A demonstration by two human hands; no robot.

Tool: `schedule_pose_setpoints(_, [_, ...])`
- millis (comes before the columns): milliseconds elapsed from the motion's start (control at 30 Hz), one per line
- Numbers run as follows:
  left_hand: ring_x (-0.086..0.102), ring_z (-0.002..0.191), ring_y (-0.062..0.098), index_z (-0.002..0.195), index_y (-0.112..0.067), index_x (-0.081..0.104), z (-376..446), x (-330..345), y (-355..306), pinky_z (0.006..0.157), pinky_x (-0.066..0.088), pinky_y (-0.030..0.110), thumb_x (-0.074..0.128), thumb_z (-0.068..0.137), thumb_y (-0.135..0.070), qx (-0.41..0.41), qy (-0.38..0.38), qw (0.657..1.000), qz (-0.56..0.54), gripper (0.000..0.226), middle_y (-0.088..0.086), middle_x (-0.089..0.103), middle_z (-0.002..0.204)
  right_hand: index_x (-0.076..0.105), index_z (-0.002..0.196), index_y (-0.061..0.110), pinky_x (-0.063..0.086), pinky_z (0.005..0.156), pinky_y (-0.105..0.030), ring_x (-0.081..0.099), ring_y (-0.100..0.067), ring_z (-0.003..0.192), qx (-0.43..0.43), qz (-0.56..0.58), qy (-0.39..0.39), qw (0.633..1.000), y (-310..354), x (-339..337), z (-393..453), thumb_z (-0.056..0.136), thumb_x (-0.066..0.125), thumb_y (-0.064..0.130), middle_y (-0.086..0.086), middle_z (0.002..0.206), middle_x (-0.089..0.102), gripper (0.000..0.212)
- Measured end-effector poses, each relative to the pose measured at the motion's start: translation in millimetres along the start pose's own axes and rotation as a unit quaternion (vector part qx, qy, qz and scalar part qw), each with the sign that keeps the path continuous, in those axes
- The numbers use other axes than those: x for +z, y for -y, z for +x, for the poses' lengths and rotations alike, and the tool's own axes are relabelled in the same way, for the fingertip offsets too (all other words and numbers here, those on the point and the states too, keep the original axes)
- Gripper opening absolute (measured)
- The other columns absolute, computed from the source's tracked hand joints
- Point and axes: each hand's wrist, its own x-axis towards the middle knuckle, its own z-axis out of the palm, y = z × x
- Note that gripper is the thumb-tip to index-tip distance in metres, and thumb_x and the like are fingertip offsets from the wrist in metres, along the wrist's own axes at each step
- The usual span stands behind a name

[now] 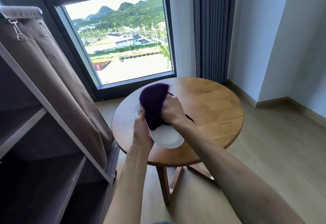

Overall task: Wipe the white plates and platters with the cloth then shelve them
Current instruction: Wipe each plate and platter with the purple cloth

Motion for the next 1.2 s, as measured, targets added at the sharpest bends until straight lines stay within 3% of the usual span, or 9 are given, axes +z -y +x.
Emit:
schedule_pose_setpoints(300, [0.065, 0.105, 0.021, 0.12, -0.015, 0.063, 12, 3, -4, 0.091, 0.051, 0.03, 0.025, 0.109, -0.043, 0.082, -0.065, 0.993, -0.058, 0.048, 0.008, 0.071, 0.116, 0.063, 0.091, 0.002, 0.05, 0.089, -0.041, 0.062, -0.036, 0.1, -0.112, 0.045, 0.115, 0.986, 17, 8, -12, 0.074, 0.058, -0.001, -0.016, 0.102, 0.069, 0.018])
schedule_pose_setpoints(433, [0.069, 0.073, 0.019, 0.088, -0.027, 0.068, 13, -16, 3, 0.075, 0.046, 0.034, 0.015, 0.111, -0.044, 0.022, -0.117, 0.991, -0.064, 0.06, 0.005, 0.072, 0.083, 0.045, 0.062, 0.014, 0.047, 0.071, -0.035, 0.058, -0.034, 0.081, -0.106, 0.043, 0.17, 0.979, 8, 4, -18, 0.071, 0.053, -0.003, -0.011, 0.075, 0.061, 0.021])
schedule_pose_setpoints(567, [0.058, 0.067, 0.01, 0.084, -0.026, 0.051, 9, -19, -1, 0.063, 0.047, 0.03, 0.028, 0.11, -0.052, 0.051, -0.202, 0.978, 0.021, 0.043, -0.005, 0.059, 0.078, 0.047, 0.067, 0.016, 0.043, 0.066, -0.028, 0.057, -0.027, 0.074, 0.019, -0.023, 0.233, 0.972, -5, 0, -15, 0.08, 0.05, 0.011, -0.003, 0.073, 0.052, 0.015])
schedule_pose_setpoints(633, [0.069, 0.078, 0.009, 0.103, -0.028, 0.064, 17, -10, -15, 0.066, 0.053, 0.027, 0.05, 0.105, -0.04, 0.152, -0.212, 0.964, 0.057, 0.018, -0.009, 0.07, 0.088, 0.049, 0.073, 0.013, 0.046, 0.07, -0.031, 0.062, -0.028, 0.081, 0.078, -0.087, 0.208, 0.971, -13, 0, -11, 0.082, 0.054, 0.015, -0.004, 0.078, 0.054, 0.011])
schedule_pose_setpoints(733, [0.058, 0.125, 0.021, 0.139, -0.038, 0.055, 17, -3, -33, 0.093, 0.053, 0.032, 0.054, 0.099, -0.016, 0.261, -0.203, 0.931, 0.156, 0.046, -0.003, 0.059, 0.139, 0.058, 0.095, 0.01, 0.052, 0.084, -0.036, 0.065, -0.033, 0.107, 0.107, -0.208, 0.108, 0.966, -26, -6, -6, 0.088, 0.056, 0.009, -0.012, 0.105, 0.064, 0.007])
schedule_pose_setpoints(800, [0.055, 0.128, 0.025, 0.147, -0.035, 0.05, 14, -7, -41, 0.099, 0.05, 0.039, 0.055, 0.098, -0.018, 0.276, -0.212, 0.928, 0.13, 0.052, 0.0, 0.056, 0.145, 0.059, 0.12, 0.006, 0.049, 0.099, -0.04, 0.055, -0.036, 0.122, 0.139, -0.24, 0.076, 0.958, -36, -12, -2, 0.091, 0.054, 0.005, -0.017, 0.127, 0.058, 0.029])
schedule_pose_setpoints(967, [0.06, 0.117, 0.025, 0.143, -0.032, 0.052, 7, 0, -49, 0.093, 0.054, 0.043, 0.05, 0.104, -0.024, 0.256, -0.23, 0.938, 0.027, 0.04, 0.004, 0.061, 0.134, 0.058, 0.106, 0.002, 0.042, 0.09, -0.032, 0.052, -0.037, 0.113, 0.048, 0.041, -0.076, 0.995, -8, -14, -2, 0.079, 0.055, 0.002, -0.024, 0.126, 0.056, 0.027])
schedule_pose_setpoints(1067, [0.059, 0.124, 0.029, 0.149, -0.029, 0.046, 7, 4, -53, 0.106, 0.049, 0.051, 0.048, 0.106, -0.033, 0.233, -0.24, 0.942, -0.009, 0.042, 0.007, 0.058, 0.142, 0.046, 0.144, 0.003, 0.038, 0.091, -0.028, 0.055, -0.03, 0.124, 0.071, 0.187, 0.024, 0.979, 22, -9, 0, 0.093, 0.061, 0.026, -0.017, 0.136, 0.056, 0.058])
schedule_pose_setpoints(1200, [0.059, 0.127, 0.03, 0.152, -0.02, 0.044, 3, 3, -73, 0.111, 0.047, 0.049, 0.048, 0.107, -0.036, 0.222, -0.24, 0.944, -0.049, 0.047, 0.011, 0.059, 0.141, 0.055, 0.12, 0.005, 0.058, 0.074, -0.027, 0.065, -0.024, 0.096, 0.159, 0.345, 0.163, 0.911, 41, 2, 5, 0.088, 0.069, 0.011, -0.013, 0.116, 0.064, 0.035])
